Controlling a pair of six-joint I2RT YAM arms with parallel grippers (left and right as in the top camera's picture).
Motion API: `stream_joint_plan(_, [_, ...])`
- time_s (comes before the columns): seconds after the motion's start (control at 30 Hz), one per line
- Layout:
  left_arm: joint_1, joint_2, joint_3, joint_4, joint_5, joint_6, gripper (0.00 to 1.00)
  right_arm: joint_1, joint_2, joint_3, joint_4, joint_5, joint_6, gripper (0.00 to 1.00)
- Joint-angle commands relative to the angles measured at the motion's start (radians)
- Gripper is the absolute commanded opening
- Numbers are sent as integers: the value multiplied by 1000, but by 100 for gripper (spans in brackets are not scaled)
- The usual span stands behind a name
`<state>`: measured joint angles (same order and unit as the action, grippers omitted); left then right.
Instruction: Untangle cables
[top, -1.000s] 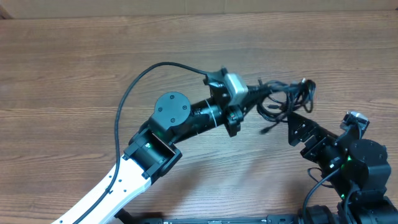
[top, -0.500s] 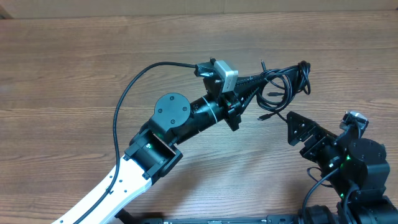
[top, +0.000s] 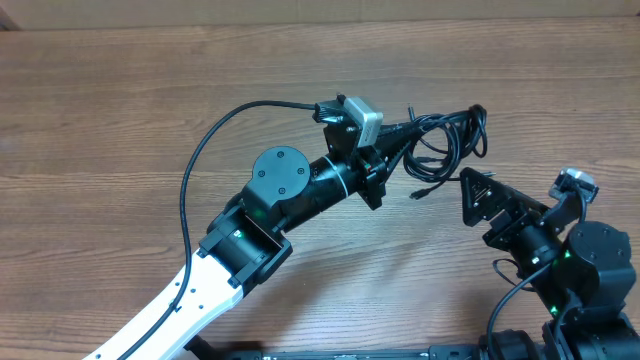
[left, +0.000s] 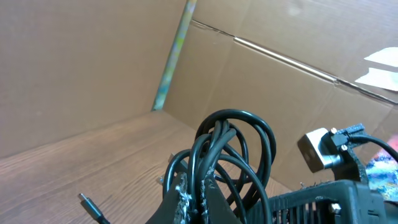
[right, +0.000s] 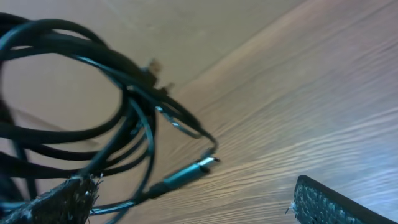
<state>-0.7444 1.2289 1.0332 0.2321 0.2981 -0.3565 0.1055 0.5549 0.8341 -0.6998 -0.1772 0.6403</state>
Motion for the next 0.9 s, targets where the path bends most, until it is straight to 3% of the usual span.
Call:
stream_joint_plan(0.0, [6,-25,25,15,49,56,4,-4,1,4,19,-71,45,100])
stream_joint_plan(0.23, [6,-25,25,27,108,100,4,-4,1,4,49,-151,71,100])
stream_joint_plan(0.4, [4,-25,25,96,151,95,4,-4,1,4,44,-183,70,95])
stream_joint_plan(0.87, [4,-24,25,138,201,58,4,-4,2,4,37,-183,66,95])
